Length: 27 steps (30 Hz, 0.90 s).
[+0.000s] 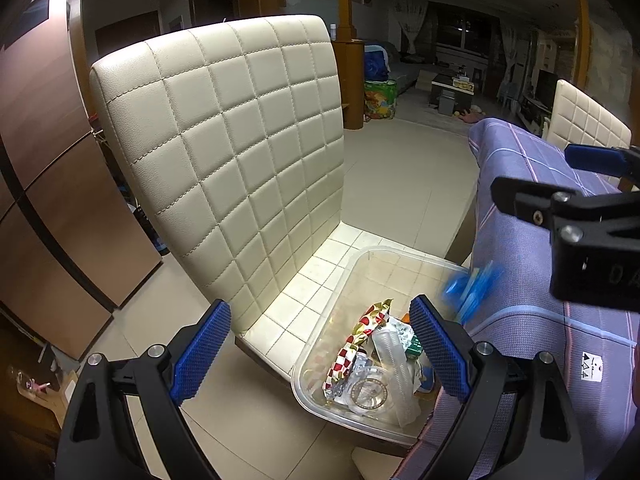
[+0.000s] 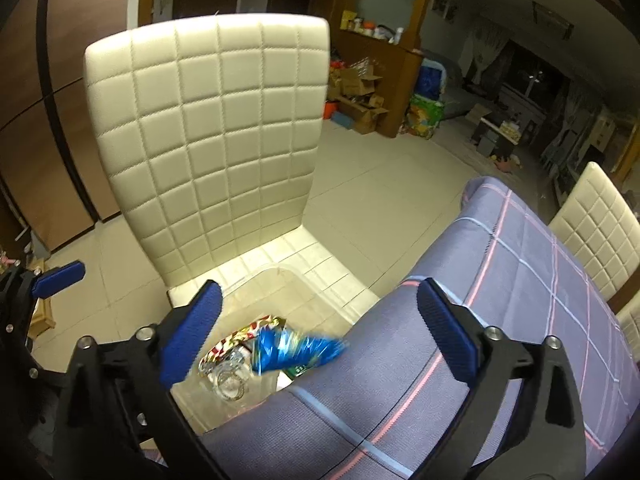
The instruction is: Collect trash
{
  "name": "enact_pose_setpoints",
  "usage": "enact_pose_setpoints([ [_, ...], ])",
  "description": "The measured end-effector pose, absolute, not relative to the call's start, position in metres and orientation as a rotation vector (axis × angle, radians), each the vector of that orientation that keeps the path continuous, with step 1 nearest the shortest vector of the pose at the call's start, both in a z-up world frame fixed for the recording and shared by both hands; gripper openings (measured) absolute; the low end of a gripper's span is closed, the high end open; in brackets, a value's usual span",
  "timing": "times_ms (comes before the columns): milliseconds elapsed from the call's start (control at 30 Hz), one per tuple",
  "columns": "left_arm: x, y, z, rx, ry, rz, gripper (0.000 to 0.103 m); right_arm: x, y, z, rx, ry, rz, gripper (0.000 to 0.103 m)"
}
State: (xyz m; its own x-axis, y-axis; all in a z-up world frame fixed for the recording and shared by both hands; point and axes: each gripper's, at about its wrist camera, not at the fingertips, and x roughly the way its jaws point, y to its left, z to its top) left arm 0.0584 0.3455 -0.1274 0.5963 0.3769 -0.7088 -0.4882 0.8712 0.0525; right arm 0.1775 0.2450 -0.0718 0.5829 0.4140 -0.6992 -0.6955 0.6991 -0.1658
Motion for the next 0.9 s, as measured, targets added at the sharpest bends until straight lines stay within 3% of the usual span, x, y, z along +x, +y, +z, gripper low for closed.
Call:
enact_pose_setpoints([
  [900,0.059,0.306,-0.093,-0.137,0.732,0.436,0.089,0.173,0.181,-0.046,-0.391,0.673,0.609,0.099],
])
